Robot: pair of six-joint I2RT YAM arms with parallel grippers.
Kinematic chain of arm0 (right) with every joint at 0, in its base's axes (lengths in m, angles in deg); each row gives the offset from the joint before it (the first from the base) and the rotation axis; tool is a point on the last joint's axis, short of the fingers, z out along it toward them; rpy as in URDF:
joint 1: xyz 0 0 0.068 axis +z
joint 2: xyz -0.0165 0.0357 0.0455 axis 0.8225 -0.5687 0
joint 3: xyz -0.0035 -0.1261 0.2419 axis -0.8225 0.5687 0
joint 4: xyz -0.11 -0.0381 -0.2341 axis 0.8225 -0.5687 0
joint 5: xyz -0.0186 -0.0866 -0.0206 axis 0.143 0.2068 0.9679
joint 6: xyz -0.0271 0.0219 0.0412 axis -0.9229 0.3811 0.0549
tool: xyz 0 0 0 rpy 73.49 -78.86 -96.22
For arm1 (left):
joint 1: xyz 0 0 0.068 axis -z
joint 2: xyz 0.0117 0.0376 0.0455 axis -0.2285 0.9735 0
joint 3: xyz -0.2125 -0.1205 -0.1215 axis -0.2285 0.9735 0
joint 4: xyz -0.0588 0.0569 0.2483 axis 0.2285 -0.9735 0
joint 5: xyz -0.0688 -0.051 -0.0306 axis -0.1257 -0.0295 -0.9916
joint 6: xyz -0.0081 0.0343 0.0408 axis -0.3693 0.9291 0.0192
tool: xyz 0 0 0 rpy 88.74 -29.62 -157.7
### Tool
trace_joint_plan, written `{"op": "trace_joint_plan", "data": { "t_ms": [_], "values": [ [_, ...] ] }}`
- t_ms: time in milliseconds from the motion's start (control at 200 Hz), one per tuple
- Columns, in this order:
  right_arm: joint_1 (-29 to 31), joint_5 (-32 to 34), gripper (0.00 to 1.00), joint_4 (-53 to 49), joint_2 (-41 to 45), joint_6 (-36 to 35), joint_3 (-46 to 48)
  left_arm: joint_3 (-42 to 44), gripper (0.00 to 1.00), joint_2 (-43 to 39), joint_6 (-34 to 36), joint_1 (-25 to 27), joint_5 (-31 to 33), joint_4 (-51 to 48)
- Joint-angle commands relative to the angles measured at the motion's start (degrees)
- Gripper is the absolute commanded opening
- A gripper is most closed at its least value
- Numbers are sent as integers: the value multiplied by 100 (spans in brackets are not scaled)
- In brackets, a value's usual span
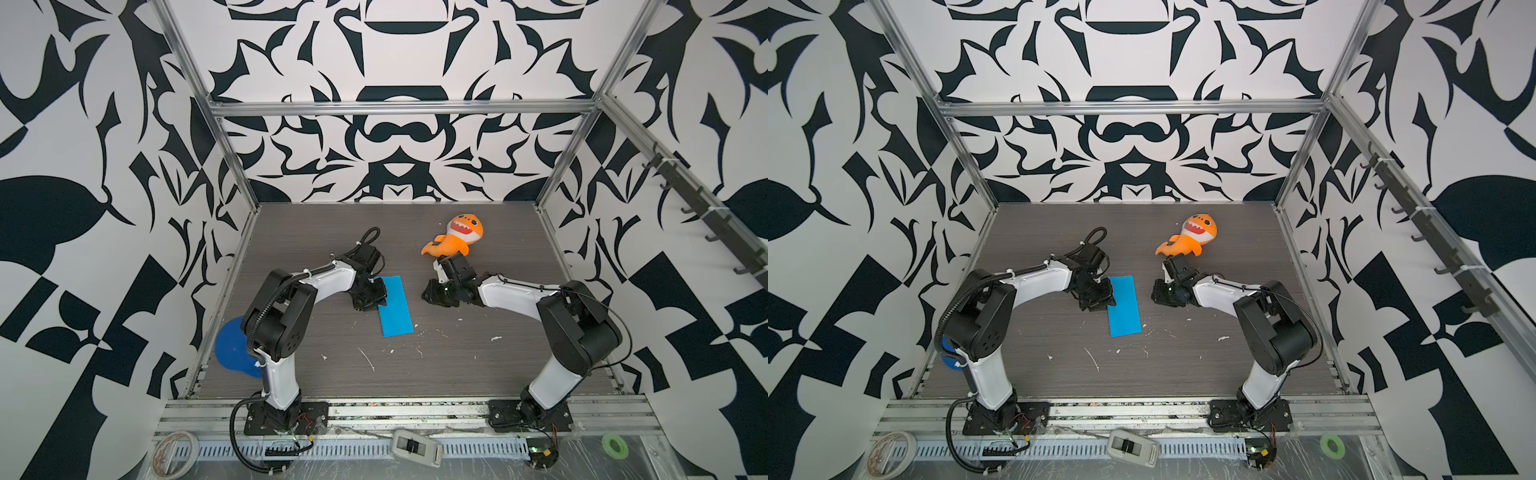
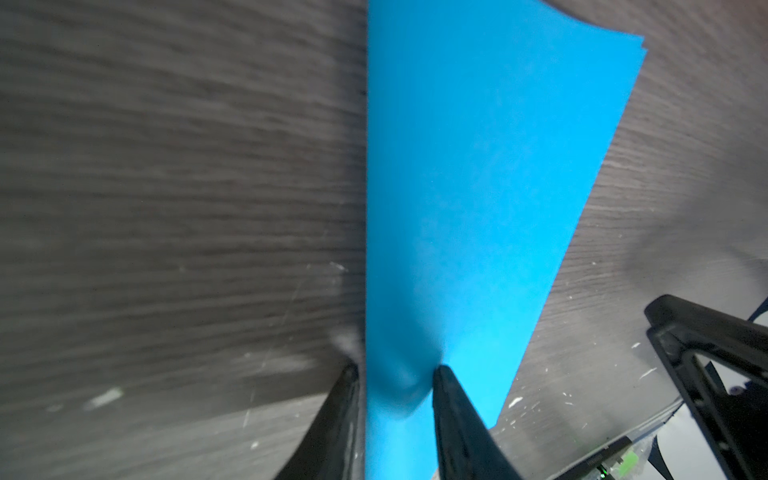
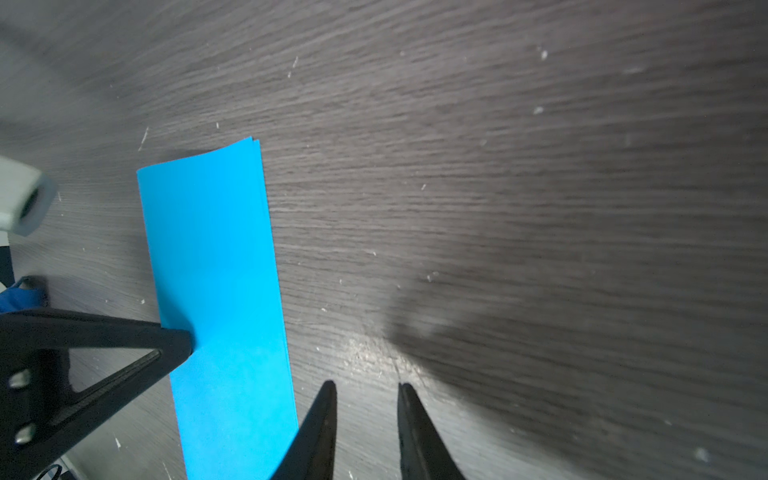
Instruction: Fold a paper plane with a square sheet of paper (pick it up from the middle)
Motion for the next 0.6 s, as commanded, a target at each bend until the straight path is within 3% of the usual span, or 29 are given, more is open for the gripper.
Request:
{"op": "trace_joint_plan", "data": {
  "t_ms": [0, 595],
  "values": [
    [-7, -58, 30, 81, 20, 56, -8, 136, 35, 429, -1, 5, 301, -337],
    [-10, -89, 30, 137, -2, 76, 55, 186, 33, 480, 333, 7, 279, -363]
  ]
}}
